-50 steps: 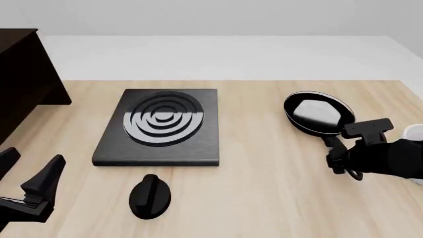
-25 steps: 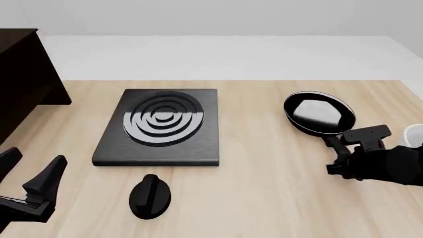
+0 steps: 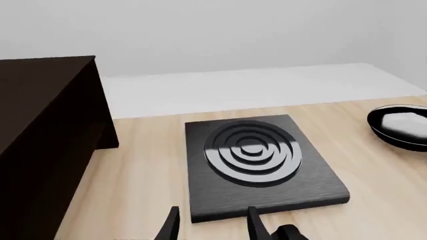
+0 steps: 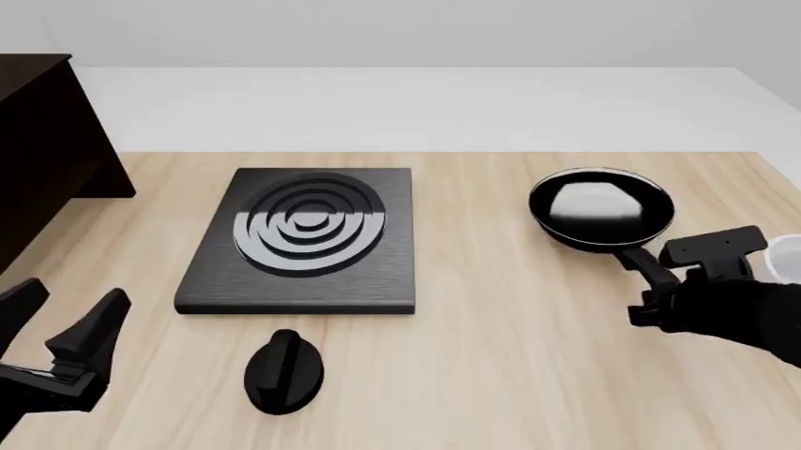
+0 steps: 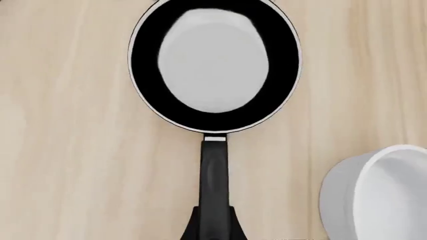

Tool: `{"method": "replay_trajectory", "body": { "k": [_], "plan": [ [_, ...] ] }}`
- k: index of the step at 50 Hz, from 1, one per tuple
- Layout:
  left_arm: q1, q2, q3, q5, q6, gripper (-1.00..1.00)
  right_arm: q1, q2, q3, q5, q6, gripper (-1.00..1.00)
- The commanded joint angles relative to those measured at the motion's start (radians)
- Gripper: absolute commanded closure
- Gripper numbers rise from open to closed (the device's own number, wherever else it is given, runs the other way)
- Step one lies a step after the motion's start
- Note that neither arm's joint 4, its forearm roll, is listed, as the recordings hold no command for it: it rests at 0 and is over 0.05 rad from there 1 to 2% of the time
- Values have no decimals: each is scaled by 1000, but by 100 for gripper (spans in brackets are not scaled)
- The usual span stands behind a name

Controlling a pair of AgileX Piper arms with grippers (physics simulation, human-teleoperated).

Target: Put the frying pan on the cabinet shelf.

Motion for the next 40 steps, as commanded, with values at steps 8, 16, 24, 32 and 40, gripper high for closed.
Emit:
{"method": "replay_trajectory", "body": {
  "k": [8, 16, 24, 32, 40],
  "plan": [
    [34, 25, -128, 82, -239, -100, 58, -243, 29, 31, 35, 100],
    [-18, 93, -270, 176, -266, -100, 122, -386, -22, 133, 7, 100],
    [-17, 121, -381, 226, -332, -100, 126, -430, -96, 219, 33, 100],
    [-43, 187, -438, 208, -345, -100, 138, -444, -179, 293, 31, 100],
    [-67, 283, -470, 166, -521, -100, 180, -436, -285, 362, 23, 100]
  ]
}}
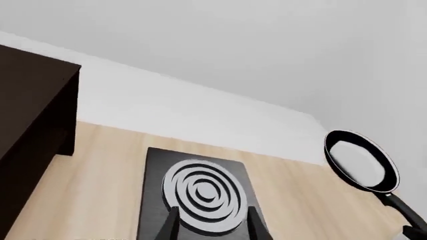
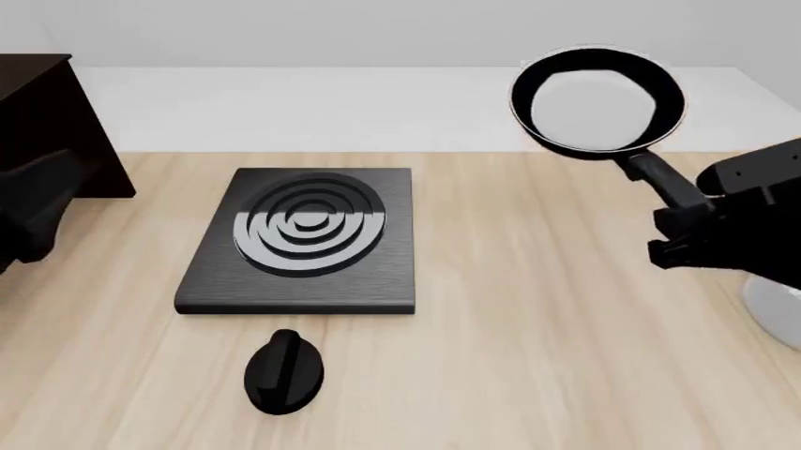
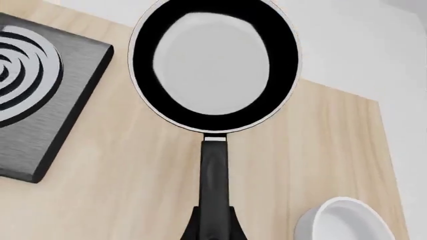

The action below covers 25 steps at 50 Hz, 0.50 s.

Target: Put the frying pan on the cabinet shelf.

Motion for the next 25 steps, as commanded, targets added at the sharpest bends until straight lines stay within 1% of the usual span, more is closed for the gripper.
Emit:
{"method": "replay_trajectory", "body": {
  "k": [1, 3, 4, 5, 7, 9, 10, 12, 13, 14, 15, 16, 17, 18, 19, 21, 23, 24, 25],
  "plan": [
    [-37, 112, -87, -19, -152, -100, 49, -27, -151, 88, 3, 100],
    [-64, 131, -124, -4, -133, -100, 72, -15, -173, 94, 11, 100],
    [-87, 147, -140, -4, -139, -100, 87, -4, -187, 92, 16, 100],
    [-84, 148, -144, -2, -141, -100, 86, -2, -190, 92, 17, 100],
    [-96, 155, -153, -4, -163, -100, 102, 7, -217, 101, 37, 100],
    [-112, 160, -162, 0, -180, -100, 119, 17, -239, 97, 43, 100],
    [-125, 159, -164, -1, -187, -100, 135, 23, -260, 110, 75, 100],
    [-125, 168, -160, 0, -194, -100, 148, 37, -278, 126, 77, 100],
    [-97, 188, -145, 7, -217, -100, 159, 39, -292, 124, 82, 100],
    [-103, 195, -135, 3, -242, -100, 164, 38, -307, 120, 107, 100],
    [-106, 199, -124, 8, -273, -100, 171, 42, -316, 121, 120, 100],
    [-117, 175, -120, -3, -285, -100, 180, 47, -327, 122, 120, 100],
    [-128, 170, -124, -1, -280, -100, 189, 49, -332, 118, 111, 100],
    [-152, 167, -137, 10, -262, -100, 211, 50, -345, 112, 119, 100],
    [-161, 163, -139, 13, -263, -100, 222, 55, -352, 114, 122, 100],
    [-160, 156, -137, 7, -274, -100, 256, 57, -366, 110, 136, 100],
    [-160, 154, -131, -1, -295, -100, 275, 57, -379, 112, 131, 100],
    [-161, 149, -130, -3, -305, -100, 300, 68, -390, 120, 123, 100],
    [-162, 147, -128, -3, -317, -100, 328, 64, -399, 118, 129, 100]
  ]
}}
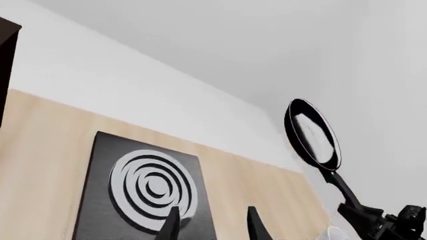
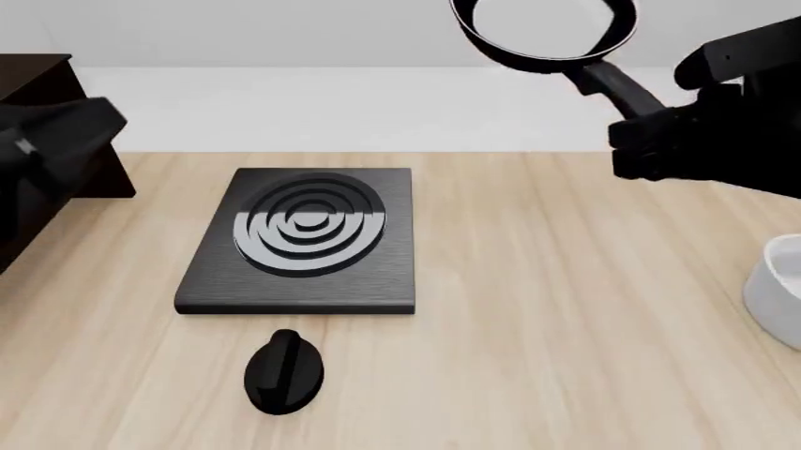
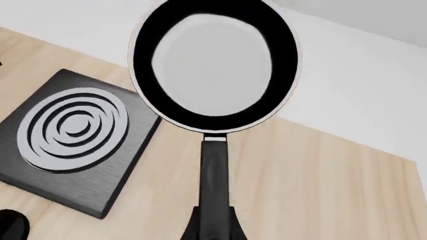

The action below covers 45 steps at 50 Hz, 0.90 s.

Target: Put the frying pan on the cabinet shelf.

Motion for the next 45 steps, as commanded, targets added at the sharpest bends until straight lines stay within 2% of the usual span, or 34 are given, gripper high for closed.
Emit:
{"method": "replay_trajectory", "body": {
  "k": [1, 2, 4, 6, 7, 8, 10, 11, 12, 13, 14, 15, 16, 21, 25, 26, 27, 31, 36, 45],
  "plan": [
    [-32, -9, 15, -20, -136, -100, 161, 15, -129, 4, 42, 100],
    [-30, -13, 23, -27, -157, -100, 147, 19, -134, 8, 54, 100],
    [-53, -19, 36, -35, -190, -100, 181, 21, -144, -6, 43, 100],
    [-81, -30, 17, -17, -151, -100, 205, 27, -155, -13, 59, 100],
    [-92, -29, 17, -9, -152, -100, 216, 27, -160, -30, 89, 100],
    [-92, -33, 16, -5, -153, -100, 228, 25, -163, -35, 77, 100],
    [-123, -46, 22, -5, -177, -100, 237, 30, -168, -59, 87, 100],
    [-119, -56, 13, 9, -174, -100, 255, 34, -166, -70, 110, 100],
    [-117, -58, 11, 14, -177, -100, 335, 28, -160, -98, 102, 100],
    [-116, -59, 9, 15, -175, -100, 346, 36, -159, -102, 87, 100],
    [-109, -62, 3, 18, -167, -100, 289, 45, -156, -105, 86, 100],
    [-103, -63, 1, 19, -171, -100, 321, 52, -159, -117, 114, 100],
    [-105, -70, 0, 23, -179, -100, 362, 67, -166, -121, 114, 100],
    [-114, -77, -8, 34, -181, -100, 378, 113, -188, -134, 119, 100],
    [-118, -85, -13, 42, -195, -100, 426, 145, -211, -147, 89, 100],
    [-119, -89, -11, 41, -211, -100, 449, 154, -218, -149, 90, 100],
    [-119, -91, -14, 44, -217, -100, 440, 162, -222, -149, 101, 100],
    [-123, -102, -25, 60, -212, -100, 470, 188, -250, -150, 85, 100],
    [-124, -99, -32, 61, -214, -100, 511, 209, -273, -157, 92, 100],
    [-134, -106, -30, 54, -212, -100, 570, 247, -278, -200, 79, 100]
  ]
}}
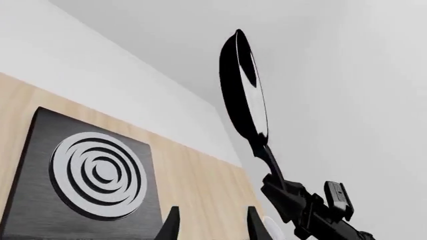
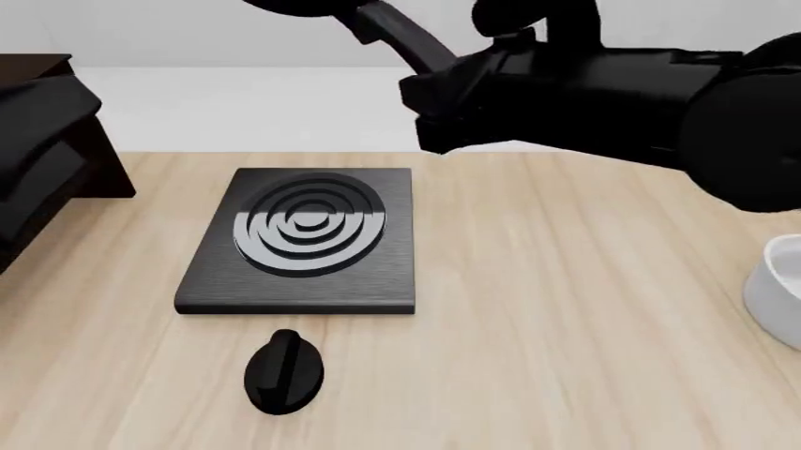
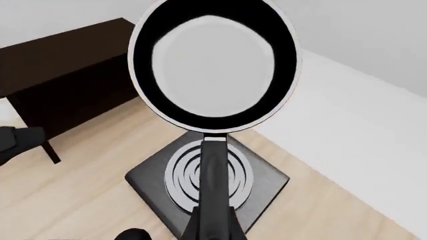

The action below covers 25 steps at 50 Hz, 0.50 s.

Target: Put the frying pan on the cabinet shelf.

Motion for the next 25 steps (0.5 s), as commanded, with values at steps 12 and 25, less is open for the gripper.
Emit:
{"method": "replay_trajectory", "body": {
  "k": [12, 25],
  "plan": [
    [-25, -15, 6, -11, -30, -100, 145, 71, -49, -81, 12, 100],
    [-23, -31, 8, -8, -41, -100, 184, 186, -144, -70, 2, 100]
  ]
}}
